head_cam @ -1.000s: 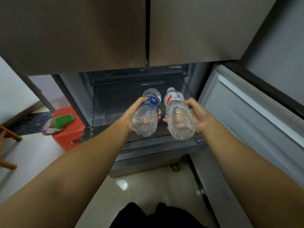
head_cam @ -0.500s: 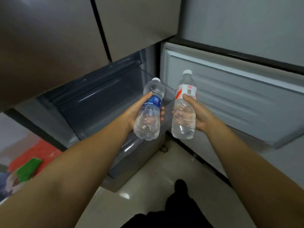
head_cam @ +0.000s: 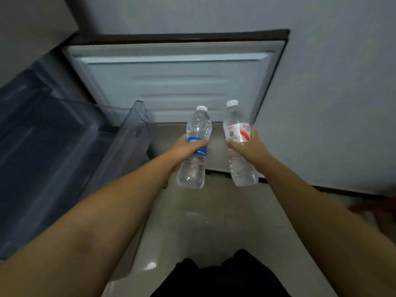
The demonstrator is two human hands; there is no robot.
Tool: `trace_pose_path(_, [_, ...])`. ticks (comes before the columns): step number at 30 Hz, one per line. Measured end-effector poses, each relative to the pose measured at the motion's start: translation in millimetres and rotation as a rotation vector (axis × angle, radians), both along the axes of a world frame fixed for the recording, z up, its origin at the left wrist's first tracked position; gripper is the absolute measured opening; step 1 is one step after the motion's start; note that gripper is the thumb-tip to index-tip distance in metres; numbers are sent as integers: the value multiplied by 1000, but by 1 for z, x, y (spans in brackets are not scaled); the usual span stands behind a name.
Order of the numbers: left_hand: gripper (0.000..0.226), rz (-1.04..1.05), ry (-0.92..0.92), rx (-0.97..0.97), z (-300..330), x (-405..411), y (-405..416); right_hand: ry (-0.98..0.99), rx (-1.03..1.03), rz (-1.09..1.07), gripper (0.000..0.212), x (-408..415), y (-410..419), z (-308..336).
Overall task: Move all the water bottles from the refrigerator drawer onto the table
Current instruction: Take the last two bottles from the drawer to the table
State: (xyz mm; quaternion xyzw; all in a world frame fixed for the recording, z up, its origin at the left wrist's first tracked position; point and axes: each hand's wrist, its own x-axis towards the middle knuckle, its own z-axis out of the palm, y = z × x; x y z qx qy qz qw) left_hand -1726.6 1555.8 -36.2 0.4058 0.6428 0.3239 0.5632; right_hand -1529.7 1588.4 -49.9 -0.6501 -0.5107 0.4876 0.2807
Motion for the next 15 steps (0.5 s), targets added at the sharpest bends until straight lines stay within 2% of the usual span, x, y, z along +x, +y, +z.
trace_pose_path(2, [15,-84,94,22,-9,32,9,-123,18,-49,65,31,-8,-7])
trace_pose_path(5, [21,-154,177,13,-29,79,20,-225,-22,-128,62,82,-20,-23])
trace_pose_path(8, [51,-199,240,-42,-52,126,27,-234,-84,-248,63,139,-36,-44])
trace_pose_path(10, [62,-246,276,-56,-64,156,30,-230,-143,-296,63,174,-46,-58])
trace_pose_path(15, [55,-376,352,-26,-79,229,42,-204,-205,-366,71,244,-60,-90])
